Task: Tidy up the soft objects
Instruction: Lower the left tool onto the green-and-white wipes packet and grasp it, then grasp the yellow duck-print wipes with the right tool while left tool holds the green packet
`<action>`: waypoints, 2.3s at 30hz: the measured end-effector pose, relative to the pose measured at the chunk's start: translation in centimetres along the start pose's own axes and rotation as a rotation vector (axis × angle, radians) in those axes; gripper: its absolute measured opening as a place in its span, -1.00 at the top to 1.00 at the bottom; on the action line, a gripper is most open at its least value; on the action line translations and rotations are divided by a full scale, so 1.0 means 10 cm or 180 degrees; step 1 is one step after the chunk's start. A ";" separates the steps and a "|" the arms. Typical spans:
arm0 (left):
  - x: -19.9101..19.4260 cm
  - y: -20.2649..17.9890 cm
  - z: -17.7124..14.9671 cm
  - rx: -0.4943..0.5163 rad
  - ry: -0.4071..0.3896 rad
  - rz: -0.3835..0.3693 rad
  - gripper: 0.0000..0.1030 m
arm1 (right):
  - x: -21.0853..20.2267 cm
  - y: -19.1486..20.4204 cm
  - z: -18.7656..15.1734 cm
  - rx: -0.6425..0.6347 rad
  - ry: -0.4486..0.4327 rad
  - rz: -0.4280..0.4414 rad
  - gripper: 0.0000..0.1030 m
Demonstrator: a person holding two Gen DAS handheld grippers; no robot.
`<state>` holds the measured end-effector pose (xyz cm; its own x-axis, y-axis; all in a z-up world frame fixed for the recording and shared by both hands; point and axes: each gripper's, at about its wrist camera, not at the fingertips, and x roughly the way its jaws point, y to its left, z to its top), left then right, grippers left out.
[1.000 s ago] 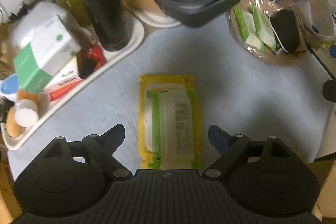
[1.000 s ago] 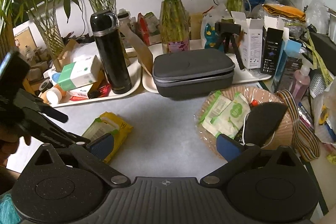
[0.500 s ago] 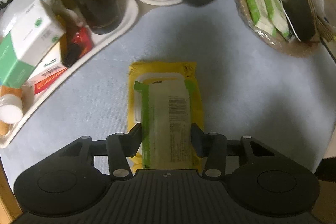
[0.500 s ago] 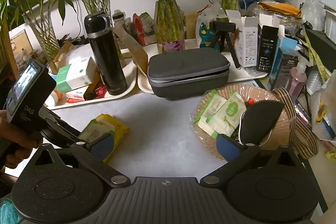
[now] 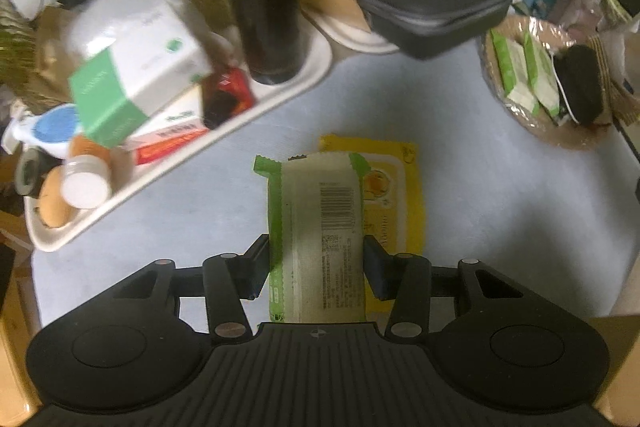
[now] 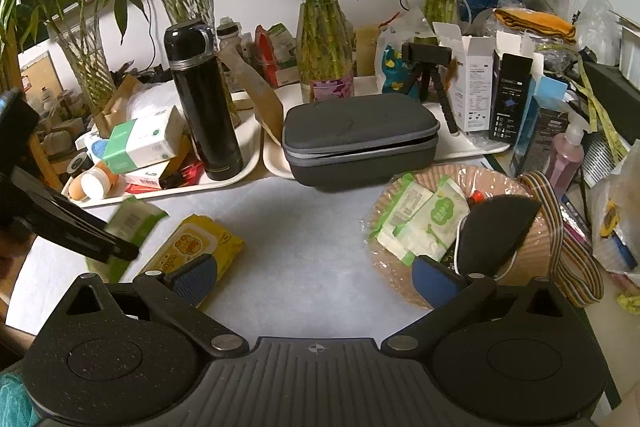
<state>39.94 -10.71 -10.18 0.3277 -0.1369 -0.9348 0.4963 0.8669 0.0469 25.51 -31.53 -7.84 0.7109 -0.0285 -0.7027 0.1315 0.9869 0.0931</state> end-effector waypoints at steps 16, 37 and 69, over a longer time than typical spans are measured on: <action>-0.09 0.67 -0.45 -0.0469 -0.0075 -0.0162 0.09 | 0.03 0.04 0.01 -0.0024 0.0017 -0.0010 -1.00; -0.43 0.96 -0.91 -0.0782 -0.0628 -0.0219 0.09 | 0.49 0.31 0.11 -0.0446 0.0256 0.0404 -0.99; -0.29 1.17 -1.88 -0.1556 -0.1335 -0.0051 0.09 | 1.82 0.94 0.05 -0.1008 0.1123 0.1707 -0.87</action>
<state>29.64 8.84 -13.50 0.6590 -0.2417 -0.7123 0.1127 0.9680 -0.2243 40.04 -22.83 -19.42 0.3485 0.4738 -0.8087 -0.4185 0.8507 0.3181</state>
